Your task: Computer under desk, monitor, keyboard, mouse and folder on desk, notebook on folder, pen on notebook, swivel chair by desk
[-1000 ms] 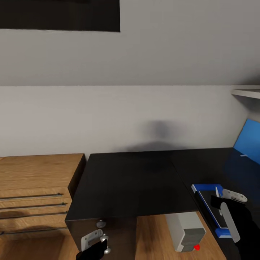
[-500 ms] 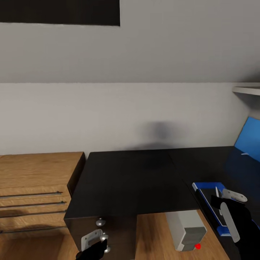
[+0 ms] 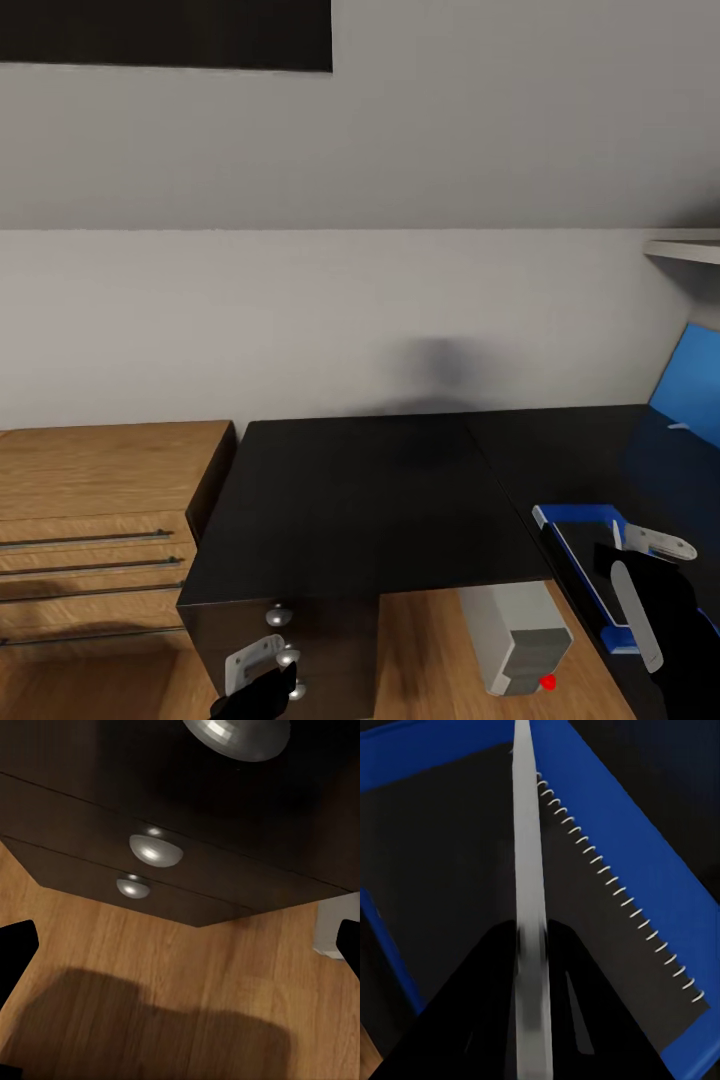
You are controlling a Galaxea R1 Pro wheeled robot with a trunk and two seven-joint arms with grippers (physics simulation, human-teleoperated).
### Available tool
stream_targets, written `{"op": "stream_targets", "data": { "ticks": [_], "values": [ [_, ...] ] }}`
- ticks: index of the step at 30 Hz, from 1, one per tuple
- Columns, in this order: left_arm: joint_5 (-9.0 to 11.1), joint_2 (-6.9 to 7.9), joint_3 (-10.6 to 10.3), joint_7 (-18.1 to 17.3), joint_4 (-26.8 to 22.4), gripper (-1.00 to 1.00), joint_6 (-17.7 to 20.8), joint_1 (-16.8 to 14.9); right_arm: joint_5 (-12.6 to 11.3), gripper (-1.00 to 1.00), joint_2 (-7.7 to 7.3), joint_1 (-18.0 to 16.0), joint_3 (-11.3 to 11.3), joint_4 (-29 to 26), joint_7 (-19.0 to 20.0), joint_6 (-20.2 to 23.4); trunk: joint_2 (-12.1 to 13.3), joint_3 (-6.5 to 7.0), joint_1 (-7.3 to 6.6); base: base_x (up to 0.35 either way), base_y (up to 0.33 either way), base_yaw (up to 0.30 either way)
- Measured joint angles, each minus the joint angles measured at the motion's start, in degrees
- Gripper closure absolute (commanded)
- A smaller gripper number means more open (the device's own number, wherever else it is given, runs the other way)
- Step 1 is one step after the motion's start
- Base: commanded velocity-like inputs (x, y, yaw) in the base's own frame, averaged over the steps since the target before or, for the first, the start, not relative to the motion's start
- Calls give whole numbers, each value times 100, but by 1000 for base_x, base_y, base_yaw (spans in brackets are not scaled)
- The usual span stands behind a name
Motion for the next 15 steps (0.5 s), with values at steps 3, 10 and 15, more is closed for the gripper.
{"op": "stream_targets", "data": {
  "ticks": [3,10,15],
  "values": [
    [0,0,0,-1,0,-100,0,0,2,100,0,0,0,3,-6,0,0,0,0,0,0,0],
    [0,0,0,-1,0,-100,0,0,2,100,0,0,0,3,-8,1,0,0,0,0,0,0],
    [0,0,0,-1,0,-100,0,0,2,-100,0,0,0,4,-8,3,0,0,0,0,0,0]
  ]
}}
